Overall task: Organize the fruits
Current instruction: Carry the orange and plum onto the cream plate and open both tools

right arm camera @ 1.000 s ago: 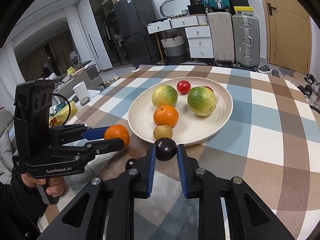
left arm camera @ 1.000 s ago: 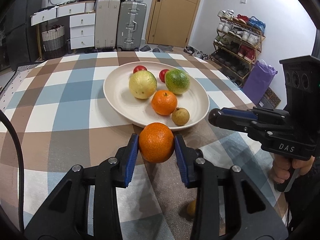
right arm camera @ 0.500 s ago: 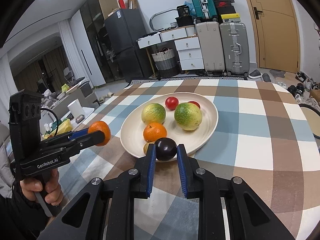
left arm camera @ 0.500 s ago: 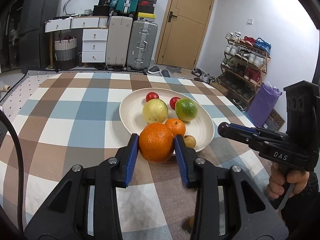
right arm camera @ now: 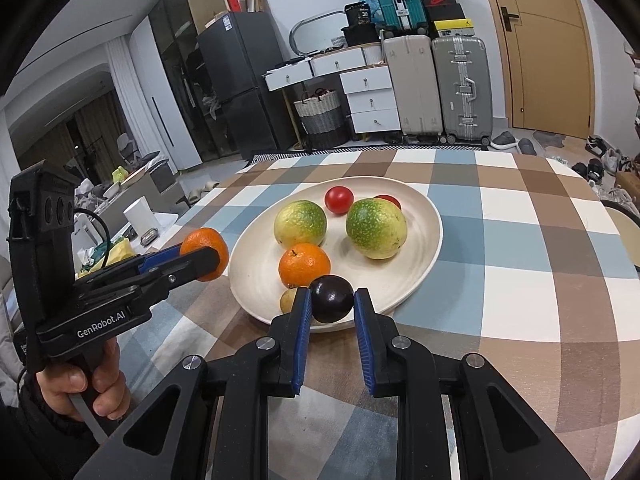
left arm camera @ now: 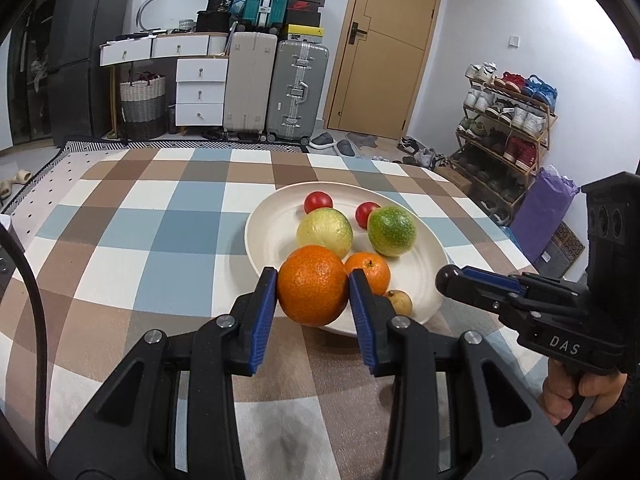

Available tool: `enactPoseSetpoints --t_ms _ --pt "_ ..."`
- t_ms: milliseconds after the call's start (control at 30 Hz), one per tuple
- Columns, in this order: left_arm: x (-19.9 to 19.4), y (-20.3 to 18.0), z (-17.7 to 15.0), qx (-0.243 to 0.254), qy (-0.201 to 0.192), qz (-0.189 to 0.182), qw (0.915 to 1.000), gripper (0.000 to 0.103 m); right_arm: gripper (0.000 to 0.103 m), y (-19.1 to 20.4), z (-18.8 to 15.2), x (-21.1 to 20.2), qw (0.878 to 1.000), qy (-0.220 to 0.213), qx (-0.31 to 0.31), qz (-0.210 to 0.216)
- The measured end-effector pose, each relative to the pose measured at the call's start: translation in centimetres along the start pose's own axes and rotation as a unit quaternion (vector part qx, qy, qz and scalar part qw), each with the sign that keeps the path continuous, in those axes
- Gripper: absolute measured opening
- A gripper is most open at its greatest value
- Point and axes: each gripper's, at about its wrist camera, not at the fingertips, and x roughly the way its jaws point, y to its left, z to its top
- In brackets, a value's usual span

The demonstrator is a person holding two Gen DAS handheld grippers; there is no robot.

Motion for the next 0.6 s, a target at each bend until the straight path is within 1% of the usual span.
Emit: enactPoseSetpoints --t_ms 167,300,400,500,533,600 --pt "0.5 0.0 0.3 0.001 -0.008 0.005 1.0000 0.033 0.022 -0.3 0.2 0.0 1.000 -0.010 0.012 -0.007" --pt "0.3 0.1 0.4 -0.003 -0.020 0.007 0.9998 0.033 0.022 -0.7 0.5 -0.5 0.999 -0.033 0.024 -0.018" --pt "0.6 0.1 0.5 -0.003 -0.014 0.008 0.9999 0.033 0.022 -0.9 0.8 -0.6 0.998 -0.045 0.030 -0.021" --pt "0.8 -0.2 0.5 0.002 -0.007 0.011 0.9999 0.033 0.022 -1.0 1.0 -0.1 0.999 -0.036 0.031 -0.021" --pt "0.8 -0.3 0.5 0.004 -0.007 0.012 0.9999 0.033 0.023 -1.0 1.0 0.0 0.999 -0.034 0.031 -0.021" --pt "0.8 -0.3 0.5 0.006 -0.007 0.011 0.9999 0.033 0.033 -1.1 1.0 0.0 0.999 -0.033 0.032 -0.019"
